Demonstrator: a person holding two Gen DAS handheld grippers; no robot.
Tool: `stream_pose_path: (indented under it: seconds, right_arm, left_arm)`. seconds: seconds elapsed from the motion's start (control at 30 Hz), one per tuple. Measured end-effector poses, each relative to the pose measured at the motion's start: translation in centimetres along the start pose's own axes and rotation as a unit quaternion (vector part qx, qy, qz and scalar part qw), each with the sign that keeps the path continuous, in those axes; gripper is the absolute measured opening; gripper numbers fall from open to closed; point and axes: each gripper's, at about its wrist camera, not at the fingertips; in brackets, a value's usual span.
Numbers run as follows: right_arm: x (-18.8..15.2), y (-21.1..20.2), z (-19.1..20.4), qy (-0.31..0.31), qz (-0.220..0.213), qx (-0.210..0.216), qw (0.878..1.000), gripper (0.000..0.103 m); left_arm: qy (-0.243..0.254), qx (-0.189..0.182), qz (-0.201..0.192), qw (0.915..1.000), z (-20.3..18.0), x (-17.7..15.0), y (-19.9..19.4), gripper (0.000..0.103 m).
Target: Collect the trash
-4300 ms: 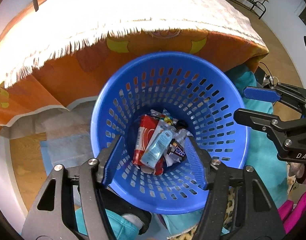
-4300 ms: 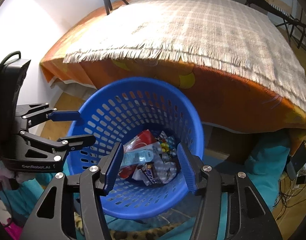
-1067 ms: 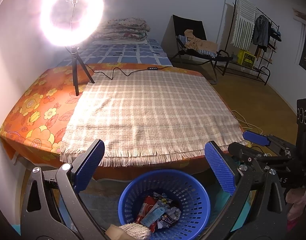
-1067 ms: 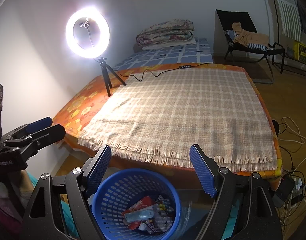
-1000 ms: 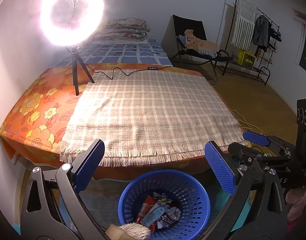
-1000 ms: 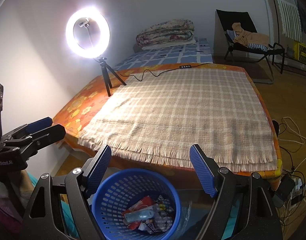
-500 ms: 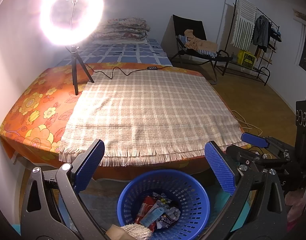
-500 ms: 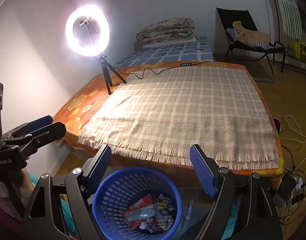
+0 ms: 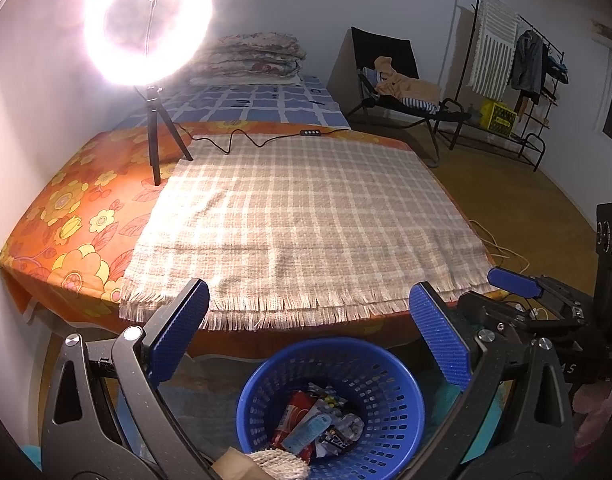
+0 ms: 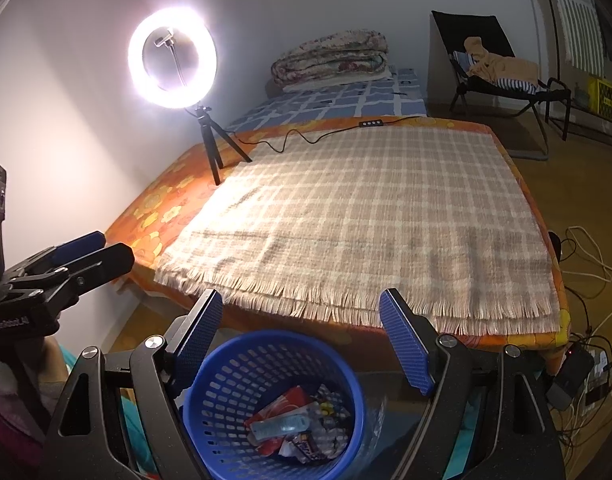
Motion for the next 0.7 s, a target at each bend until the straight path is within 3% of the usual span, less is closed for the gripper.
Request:
stream_pose_path:
  seconds: [0.7]
  right_arm:
    - [0.0,2.1,-0.3,0.008,0.021,-0.005,1.0,0.081]
  left_arm:
    - [-0.017,0.01,0.016,0.9997,1.1,-0.2,2.7,0.102]
Point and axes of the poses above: each gripper's, at about its wrist camera, not at the fingertips, and y roughly the way its jaws point, z to its left, x to its top, and after that the axes turned 8 degrees about -x, right-handed
